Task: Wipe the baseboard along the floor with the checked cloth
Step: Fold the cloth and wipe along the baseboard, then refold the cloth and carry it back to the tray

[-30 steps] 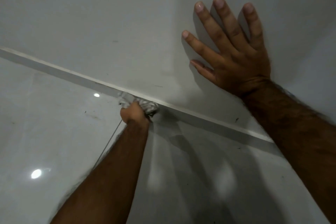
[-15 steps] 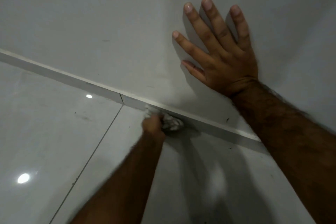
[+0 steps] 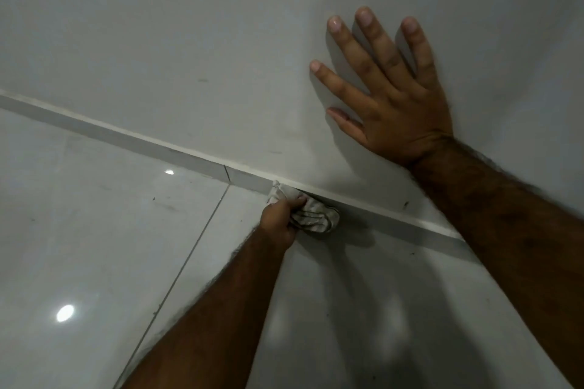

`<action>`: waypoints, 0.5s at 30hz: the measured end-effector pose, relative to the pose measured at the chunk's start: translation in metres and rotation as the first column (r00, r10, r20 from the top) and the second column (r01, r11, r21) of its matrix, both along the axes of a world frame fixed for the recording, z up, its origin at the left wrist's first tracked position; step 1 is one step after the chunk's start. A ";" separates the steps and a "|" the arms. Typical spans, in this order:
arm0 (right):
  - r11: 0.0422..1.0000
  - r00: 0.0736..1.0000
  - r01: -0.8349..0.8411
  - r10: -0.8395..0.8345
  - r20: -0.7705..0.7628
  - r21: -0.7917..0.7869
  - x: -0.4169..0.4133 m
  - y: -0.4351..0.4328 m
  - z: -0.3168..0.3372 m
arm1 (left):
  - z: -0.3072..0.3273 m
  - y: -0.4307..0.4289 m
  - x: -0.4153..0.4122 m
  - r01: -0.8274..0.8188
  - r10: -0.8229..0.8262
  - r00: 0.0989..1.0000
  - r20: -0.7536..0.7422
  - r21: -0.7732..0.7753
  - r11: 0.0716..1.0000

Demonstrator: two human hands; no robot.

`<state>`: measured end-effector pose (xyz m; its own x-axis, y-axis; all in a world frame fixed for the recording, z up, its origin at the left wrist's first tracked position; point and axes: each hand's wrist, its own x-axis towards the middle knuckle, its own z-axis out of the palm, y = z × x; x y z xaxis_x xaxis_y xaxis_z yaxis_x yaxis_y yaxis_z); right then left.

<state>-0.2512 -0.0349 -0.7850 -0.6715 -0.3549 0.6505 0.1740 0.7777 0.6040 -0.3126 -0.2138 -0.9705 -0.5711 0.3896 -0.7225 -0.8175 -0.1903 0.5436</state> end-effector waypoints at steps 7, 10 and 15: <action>0.994 0.955 -0.003 0.035 0.296 -0.107 0.027 -0.023 0.013 | 0.066 -0.043 0.001 -0.045 0.036 0.989 -0.145 -0.057 0.997; 0.921 0.863 0.031 0.171 0.475 -0.387 0.051 -0.042 0.025 | 0.118 -0.052 0.012 -0.039 0.051 0.980 -0.190 0.064 0.997; 0.128 0.788 0.524 0.301 0.537 -0.842 0.068 -0.078 0.087 | 0.226 -0.056 0.023 0.031 0.009 0.988 -0.157 0.252 0.967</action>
<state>-0.1834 -0.1124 -0.6980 -0.9250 0.3669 -0.0987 0.3502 0.7226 -0.5960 -0.2897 -0.2701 -0.7447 -0.6633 0.5549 -0.5021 -0.7294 -0.3292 0.5997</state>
